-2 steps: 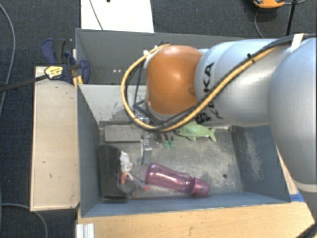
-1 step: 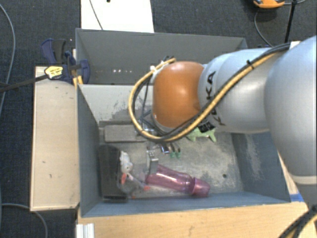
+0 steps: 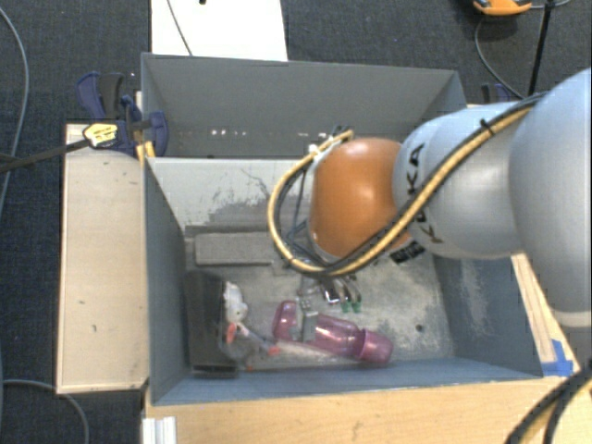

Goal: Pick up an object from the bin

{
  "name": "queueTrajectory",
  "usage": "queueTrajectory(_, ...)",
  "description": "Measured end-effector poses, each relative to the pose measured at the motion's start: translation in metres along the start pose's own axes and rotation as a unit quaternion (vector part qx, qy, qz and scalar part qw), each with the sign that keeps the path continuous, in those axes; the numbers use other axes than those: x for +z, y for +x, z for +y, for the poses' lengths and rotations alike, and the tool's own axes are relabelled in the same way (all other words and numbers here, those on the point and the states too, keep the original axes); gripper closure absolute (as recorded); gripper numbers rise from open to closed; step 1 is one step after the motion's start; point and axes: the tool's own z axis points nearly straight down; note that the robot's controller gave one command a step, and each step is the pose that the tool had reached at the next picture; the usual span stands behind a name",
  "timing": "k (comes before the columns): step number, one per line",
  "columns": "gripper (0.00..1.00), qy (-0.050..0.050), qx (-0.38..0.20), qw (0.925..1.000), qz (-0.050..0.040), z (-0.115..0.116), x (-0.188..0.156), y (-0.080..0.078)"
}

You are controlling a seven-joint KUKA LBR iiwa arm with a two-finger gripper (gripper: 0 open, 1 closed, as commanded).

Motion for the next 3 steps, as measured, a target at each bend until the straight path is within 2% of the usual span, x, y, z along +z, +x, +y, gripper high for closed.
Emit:
queueTrajectory(1, 0.00, 0.000, -0.080, 0.9968, -0.0004, -0.023, 0.005, 0.013)
queueTrajectory(2, 0.00, 0.000, -0.157, 0.9876, -0.0015, -0.033, 0.021, 0.019)
queueTrajectory(3, 1.00, 0.000, -0.104, 0.9946, 0.0002, -0.047, 0.048, 0.022)
